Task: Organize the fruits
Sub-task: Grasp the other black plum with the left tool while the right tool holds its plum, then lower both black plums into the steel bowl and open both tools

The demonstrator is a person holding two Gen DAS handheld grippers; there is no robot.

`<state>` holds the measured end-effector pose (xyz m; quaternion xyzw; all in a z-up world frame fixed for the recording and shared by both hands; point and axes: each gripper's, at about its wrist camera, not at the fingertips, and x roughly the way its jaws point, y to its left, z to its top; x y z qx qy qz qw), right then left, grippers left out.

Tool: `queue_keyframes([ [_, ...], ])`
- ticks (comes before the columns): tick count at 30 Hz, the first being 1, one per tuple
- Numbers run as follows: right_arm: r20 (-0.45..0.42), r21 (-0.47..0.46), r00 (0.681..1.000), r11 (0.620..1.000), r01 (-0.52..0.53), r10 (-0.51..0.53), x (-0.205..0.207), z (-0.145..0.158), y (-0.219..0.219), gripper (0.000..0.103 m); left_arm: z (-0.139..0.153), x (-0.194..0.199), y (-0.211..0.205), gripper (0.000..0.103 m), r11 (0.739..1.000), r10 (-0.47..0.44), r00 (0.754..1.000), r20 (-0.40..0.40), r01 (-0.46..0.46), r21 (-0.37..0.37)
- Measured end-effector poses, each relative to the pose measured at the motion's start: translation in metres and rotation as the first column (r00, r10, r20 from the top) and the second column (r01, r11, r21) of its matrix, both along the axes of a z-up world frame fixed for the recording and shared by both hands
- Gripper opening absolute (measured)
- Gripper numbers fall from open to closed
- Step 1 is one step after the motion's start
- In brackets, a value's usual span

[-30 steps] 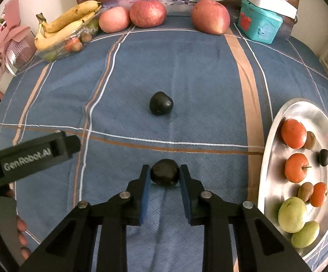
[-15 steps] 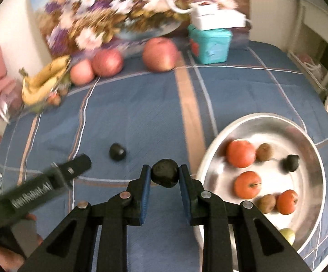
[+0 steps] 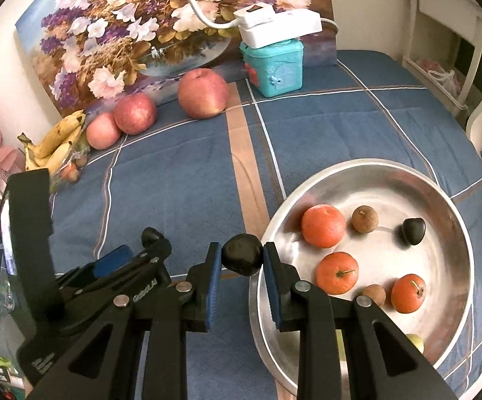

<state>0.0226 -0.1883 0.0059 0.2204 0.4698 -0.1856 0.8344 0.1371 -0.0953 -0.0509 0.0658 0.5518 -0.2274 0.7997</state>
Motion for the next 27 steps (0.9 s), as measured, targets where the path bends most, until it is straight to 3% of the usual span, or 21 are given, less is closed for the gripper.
queue_keyframes([
  [8, 0.002, 0.004, 1.0, 1.0, 0.005, -0.005, 0.0, 0.0, -0.004, 0.026, -0.004, 0.005, -0.008, 0.028, 1.0, 0.007, 1.0, 0.011, -0.007, -0.02],
  [15, -0.005, -0.003, 1.0, 1.0, 0.013, -0.013, -0.005, 0.001, -0.006, 0.026, -0.001, 0.003, -0.006, 0.028, 1.0, 0.027, 0.999, -0.018, -0.027, -0.008],
  [27, -0.016, -0.009, 1.0, 1.0, 0.018, -0.018, -0.025, 0.007, 0.002, 0.026, 0.031, -0.017, 0.012, 0.028, 0.993, 0.037, 0.997, -0.063, -0.044, -0.112],
])
